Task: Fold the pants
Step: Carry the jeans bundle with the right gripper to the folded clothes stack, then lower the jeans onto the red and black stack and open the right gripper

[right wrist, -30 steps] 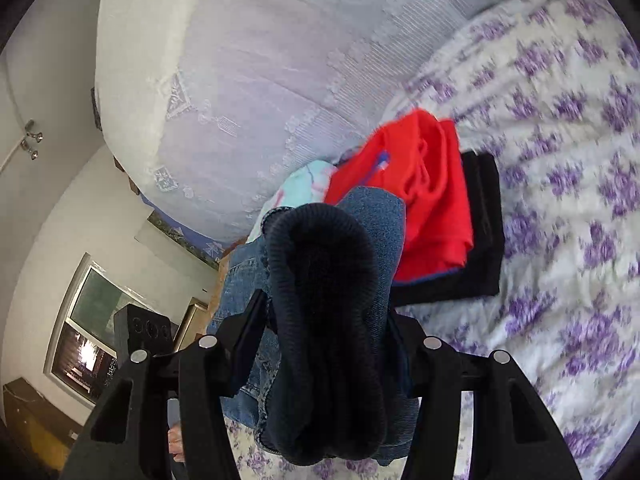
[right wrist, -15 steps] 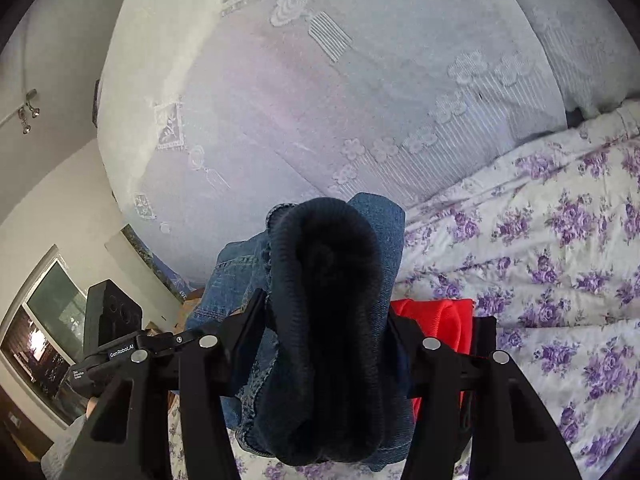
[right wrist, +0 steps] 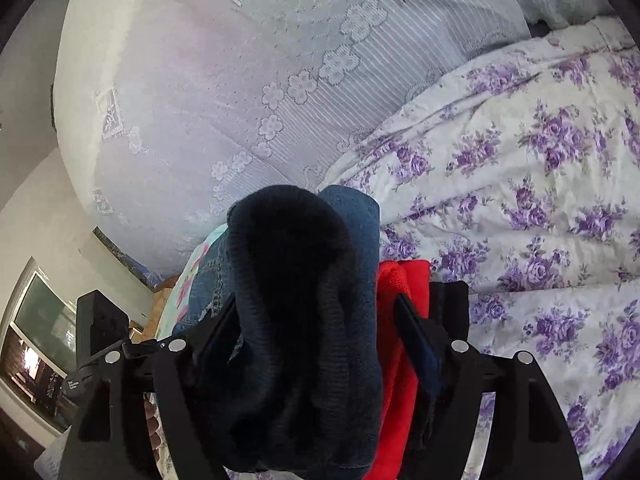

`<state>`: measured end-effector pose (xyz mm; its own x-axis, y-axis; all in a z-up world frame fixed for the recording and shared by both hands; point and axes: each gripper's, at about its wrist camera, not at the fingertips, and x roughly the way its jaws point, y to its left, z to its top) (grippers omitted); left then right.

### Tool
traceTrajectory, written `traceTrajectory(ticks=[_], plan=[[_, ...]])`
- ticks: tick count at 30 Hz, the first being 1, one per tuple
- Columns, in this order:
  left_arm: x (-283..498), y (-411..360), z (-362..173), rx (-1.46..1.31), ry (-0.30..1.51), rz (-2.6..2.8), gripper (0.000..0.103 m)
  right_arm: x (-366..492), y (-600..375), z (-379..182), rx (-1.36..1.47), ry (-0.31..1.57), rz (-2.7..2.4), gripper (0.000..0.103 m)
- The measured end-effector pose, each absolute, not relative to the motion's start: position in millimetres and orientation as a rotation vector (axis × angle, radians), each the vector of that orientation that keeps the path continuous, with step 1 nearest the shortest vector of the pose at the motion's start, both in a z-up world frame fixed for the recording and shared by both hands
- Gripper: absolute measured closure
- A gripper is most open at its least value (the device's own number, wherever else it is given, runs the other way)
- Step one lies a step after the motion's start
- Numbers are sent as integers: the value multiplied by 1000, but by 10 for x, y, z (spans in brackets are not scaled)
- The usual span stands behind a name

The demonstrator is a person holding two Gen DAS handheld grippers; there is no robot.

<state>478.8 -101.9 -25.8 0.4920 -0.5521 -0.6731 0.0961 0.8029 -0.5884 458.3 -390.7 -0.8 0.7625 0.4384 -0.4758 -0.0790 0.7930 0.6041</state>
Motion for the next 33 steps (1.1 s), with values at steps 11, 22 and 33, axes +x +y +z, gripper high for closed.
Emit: traceTrajectory(ticks=[11, 22, 33], plan=[[4584, -960, -35, -550, 935, -398, 41, 4170, -3814, 620, 371, 486, 223, 25], [4437, -1069, 556, -431, 767, -443, 46, 4092, -3542, 753, 307, 456, 272, 26], [4858, -1575, 3, -164, 835, -319, 49, 4592, -3461, 191, 211, 627, 215, 28]])
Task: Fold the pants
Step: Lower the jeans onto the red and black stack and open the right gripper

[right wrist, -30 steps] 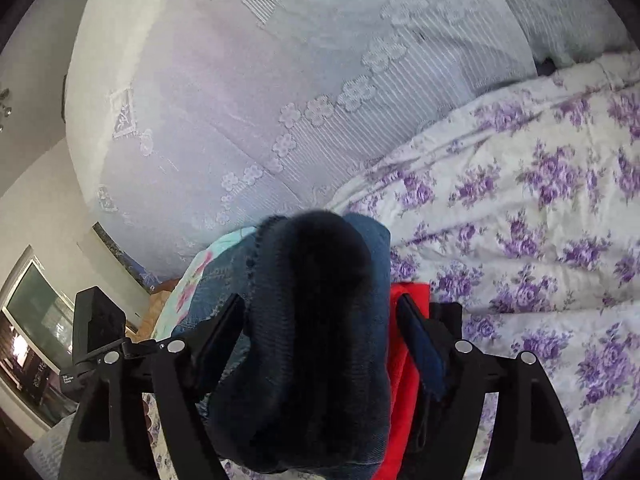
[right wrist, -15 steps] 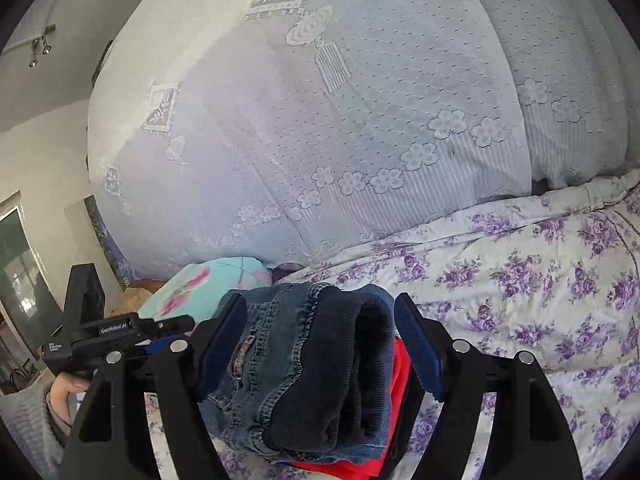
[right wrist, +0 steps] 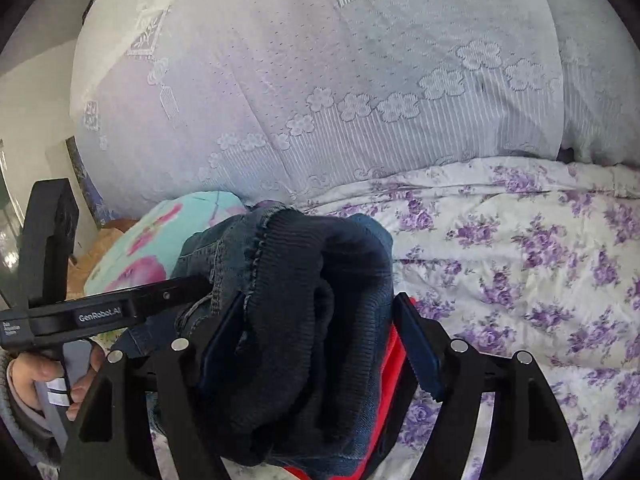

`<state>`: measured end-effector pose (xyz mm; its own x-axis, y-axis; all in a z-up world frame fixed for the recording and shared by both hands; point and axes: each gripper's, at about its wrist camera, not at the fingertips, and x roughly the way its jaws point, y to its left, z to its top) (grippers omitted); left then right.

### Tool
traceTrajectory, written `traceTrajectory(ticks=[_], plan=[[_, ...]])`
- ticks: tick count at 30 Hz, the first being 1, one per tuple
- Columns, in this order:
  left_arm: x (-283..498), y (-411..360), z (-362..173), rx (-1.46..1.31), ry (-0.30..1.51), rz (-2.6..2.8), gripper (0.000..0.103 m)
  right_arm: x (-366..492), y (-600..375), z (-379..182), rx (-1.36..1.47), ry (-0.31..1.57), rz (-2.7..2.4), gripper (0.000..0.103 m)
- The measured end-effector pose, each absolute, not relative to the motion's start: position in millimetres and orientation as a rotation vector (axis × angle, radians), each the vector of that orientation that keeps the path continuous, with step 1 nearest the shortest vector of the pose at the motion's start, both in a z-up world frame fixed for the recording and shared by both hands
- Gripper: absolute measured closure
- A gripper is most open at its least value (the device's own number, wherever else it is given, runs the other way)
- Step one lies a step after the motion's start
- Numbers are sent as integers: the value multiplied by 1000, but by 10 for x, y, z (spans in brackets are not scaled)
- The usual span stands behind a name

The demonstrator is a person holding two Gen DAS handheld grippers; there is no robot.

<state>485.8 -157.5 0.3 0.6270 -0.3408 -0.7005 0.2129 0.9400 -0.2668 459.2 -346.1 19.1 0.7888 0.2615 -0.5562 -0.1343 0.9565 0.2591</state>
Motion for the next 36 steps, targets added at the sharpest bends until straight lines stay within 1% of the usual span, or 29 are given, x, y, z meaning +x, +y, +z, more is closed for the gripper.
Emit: traceTrajectory(ticks=[4, 8, 11, 16, 19, 20, 22, 26, 36], plan=[[5167, -1658, -29, -138, 855, -303, 48, 4835, -3561, 64, 289, 637, 207, 28], [5323, -1803, -109, -76, 852, -296, 47, 4931, -3758, -174, 429, 649, 206, 24], [5259, -1868, -137, -55, 816, -292, 48, 4910, -3820, -215, 456, 659, 201, 20], [5119, -1811, -31, -83, 788, -305, 47, 4762, -3766, -17, 433, 639, 196, 19], [5019, -1801, 20, -73, 785, -295, 37, 4651, -3642, 165, 334, 618, 182, 18], [4994, -1788, 28, -77, 788, -276, 29, 4614, -3615, 217, 305, 612, 179, 18], [4936, -1716, 44, -117, 790, -259, 26, 4520, -3563, 315, 244, 596, 158, 18], [4816, -1650, 78, -136, 791, -251, 26, 4360, -3572, 443, 210, 569, 132, 17], [4533, -1599, 307, -122, 757, -251, 26, 4141, -3612, 597, 241, 549, 116, 17]])
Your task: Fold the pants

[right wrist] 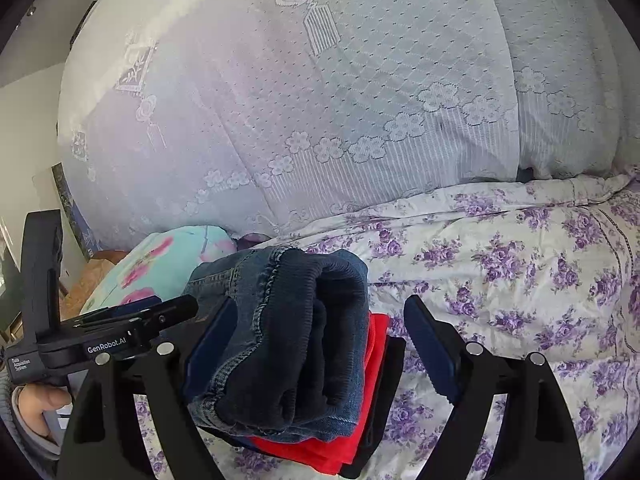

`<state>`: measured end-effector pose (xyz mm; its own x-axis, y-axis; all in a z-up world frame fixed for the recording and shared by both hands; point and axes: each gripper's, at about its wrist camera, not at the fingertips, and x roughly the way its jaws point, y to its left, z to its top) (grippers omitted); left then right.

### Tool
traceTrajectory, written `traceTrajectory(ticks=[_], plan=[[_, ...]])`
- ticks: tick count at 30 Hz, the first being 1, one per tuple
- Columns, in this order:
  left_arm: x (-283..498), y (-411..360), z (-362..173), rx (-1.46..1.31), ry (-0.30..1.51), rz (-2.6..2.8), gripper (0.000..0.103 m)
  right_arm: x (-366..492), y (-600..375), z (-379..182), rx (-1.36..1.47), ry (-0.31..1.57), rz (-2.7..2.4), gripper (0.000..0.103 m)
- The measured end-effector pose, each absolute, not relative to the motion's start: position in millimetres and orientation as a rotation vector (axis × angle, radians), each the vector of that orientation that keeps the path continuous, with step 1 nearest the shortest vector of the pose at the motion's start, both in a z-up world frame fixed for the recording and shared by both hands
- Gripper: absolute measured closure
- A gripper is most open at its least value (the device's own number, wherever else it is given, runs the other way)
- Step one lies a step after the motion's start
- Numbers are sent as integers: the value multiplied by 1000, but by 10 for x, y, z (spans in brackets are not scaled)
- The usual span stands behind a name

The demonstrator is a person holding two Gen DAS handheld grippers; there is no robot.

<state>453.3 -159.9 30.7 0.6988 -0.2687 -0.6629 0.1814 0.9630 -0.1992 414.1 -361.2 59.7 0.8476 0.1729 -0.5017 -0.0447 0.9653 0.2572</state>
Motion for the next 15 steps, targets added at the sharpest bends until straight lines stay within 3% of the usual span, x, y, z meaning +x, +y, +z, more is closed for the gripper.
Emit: traceTrajectory(ticks=[5, 8, 15], plan=[[4225, -1484, 435, -119, 741, -229, 25, 3899, -3626, 701, 300, 558, 104, 17], [3930, -1438, 529, -85, 730, -203, 17, 3643, -3618, 787, 347, 565, 98, 9], [3154, -1329, 775, 10, 709, -140, 8, 2948, -3409, 1088, 346, 571, 77, 4]])
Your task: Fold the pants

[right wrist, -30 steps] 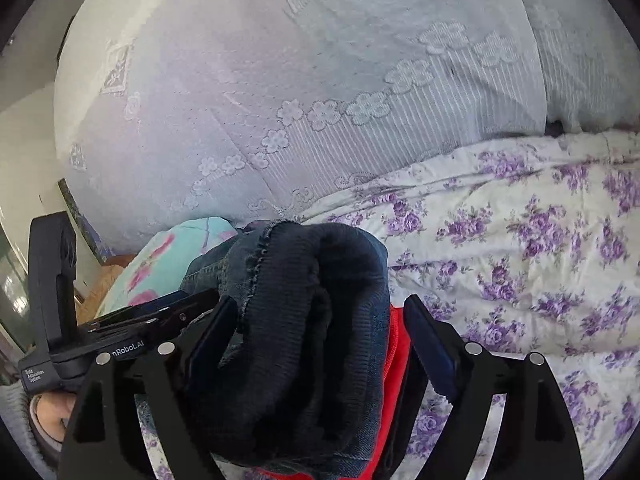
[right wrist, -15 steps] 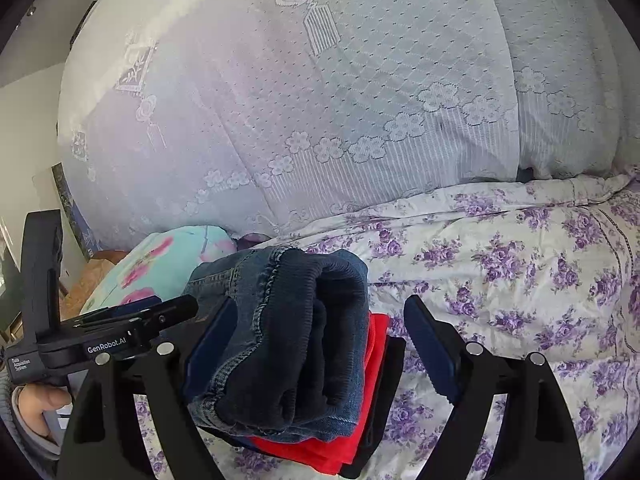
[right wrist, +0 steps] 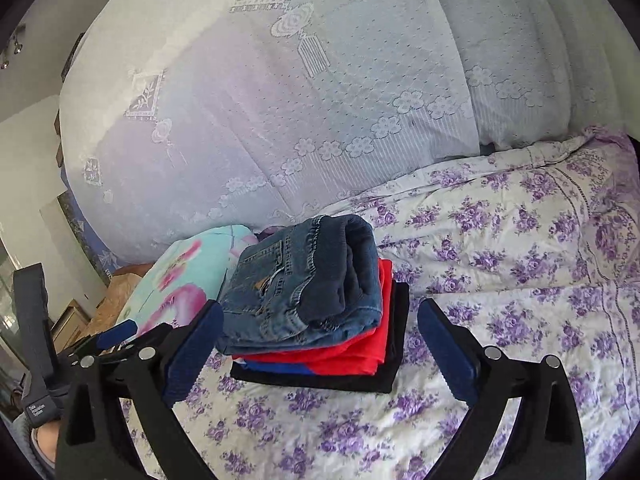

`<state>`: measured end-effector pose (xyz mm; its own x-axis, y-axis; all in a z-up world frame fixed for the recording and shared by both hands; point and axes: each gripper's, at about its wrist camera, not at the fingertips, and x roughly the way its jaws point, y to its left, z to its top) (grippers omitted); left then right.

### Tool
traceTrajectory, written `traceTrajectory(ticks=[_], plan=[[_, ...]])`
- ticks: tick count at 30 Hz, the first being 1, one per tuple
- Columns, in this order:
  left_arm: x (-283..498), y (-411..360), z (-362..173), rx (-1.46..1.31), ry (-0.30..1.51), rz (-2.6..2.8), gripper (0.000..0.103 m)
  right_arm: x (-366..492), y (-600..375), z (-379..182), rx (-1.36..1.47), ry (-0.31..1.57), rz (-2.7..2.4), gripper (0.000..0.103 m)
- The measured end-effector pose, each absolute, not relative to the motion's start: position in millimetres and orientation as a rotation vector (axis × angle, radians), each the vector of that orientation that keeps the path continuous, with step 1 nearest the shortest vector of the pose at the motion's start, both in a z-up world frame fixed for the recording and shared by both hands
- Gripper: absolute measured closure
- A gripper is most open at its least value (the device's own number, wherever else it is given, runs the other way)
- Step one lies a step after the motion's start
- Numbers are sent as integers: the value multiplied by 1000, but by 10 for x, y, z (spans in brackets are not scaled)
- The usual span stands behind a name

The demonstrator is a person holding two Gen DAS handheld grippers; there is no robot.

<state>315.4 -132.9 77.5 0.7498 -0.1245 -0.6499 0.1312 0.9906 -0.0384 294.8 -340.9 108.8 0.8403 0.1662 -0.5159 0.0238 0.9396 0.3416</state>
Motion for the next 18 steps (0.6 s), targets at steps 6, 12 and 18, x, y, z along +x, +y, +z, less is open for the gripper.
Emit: traceTrajectory(ticks=[6, 12, 18], plan=[[2516, -1162, 1001, 24, 707, -86, 5, 2222, -3159, 1272, 348, 539, 54, 4], [1887, -995, 1242, 36, 674, -56, 5, 1548, -2882, 1402, 337, 520, 49, 4], [1388, -889, 1323, 19, 683, -61, 5, 1092, -2655, 1579, 285, 499, 50, 4]])
